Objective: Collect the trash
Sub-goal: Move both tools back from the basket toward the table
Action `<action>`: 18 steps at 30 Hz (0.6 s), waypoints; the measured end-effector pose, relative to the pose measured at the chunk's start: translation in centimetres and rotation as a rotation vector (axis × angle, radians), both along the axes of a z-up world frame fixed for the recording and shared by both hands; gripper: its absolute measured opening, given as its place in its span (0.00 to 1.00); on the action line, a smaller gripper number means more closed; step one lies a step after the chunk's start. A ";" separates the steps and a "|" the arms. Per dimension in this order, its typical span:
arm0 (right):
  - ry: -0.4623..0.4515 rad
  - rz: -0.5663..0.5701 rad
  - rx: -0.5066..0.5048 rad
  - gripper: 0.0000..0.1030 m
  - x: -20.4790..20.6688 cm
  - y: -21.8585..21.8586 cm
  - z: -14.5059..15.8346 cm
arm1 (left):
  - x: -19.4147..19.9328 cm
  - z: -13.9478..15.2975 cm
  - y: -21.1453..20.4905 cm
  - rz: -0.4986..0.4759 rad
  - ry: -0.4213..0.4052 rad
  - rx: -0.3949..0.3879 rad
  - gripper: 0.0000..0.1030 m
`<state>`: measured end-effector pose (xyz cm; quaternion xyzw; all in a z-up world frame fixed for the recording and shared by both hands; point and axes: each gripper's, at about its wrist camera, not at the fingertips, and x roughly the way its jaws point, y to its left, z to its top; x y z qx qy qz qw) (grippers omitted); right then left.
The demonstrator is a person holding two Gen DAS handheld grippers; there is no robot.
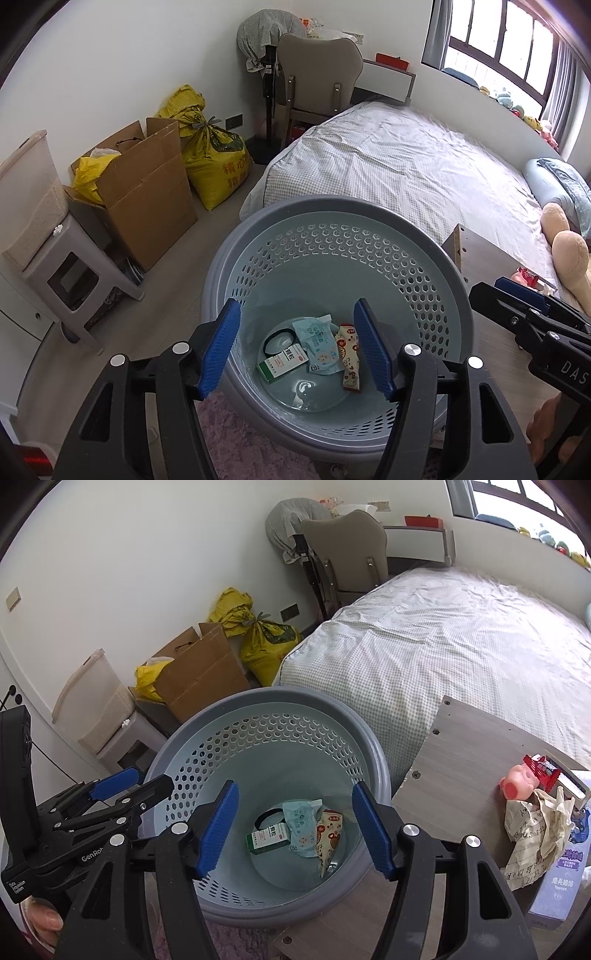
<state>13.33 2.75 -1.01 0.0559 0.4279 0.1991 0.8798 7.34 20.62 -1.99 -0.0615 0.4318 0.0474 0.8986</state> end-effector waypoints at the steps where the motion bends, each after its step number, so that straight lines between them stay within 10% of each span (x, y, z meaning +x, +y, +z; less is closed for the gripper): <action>1: -0.002 0.000 0.000 0.62 -0.1 0.0 0.1 | 0.0 0.0 0.0 -0.001 0.000 0.000 0.60; 18: -0.037 -0.012 -0.005 0.65 -2.0 -0.8 1.4 | -1.9 1.0 -0.1 -0.008 -0.034 -0.010 0.62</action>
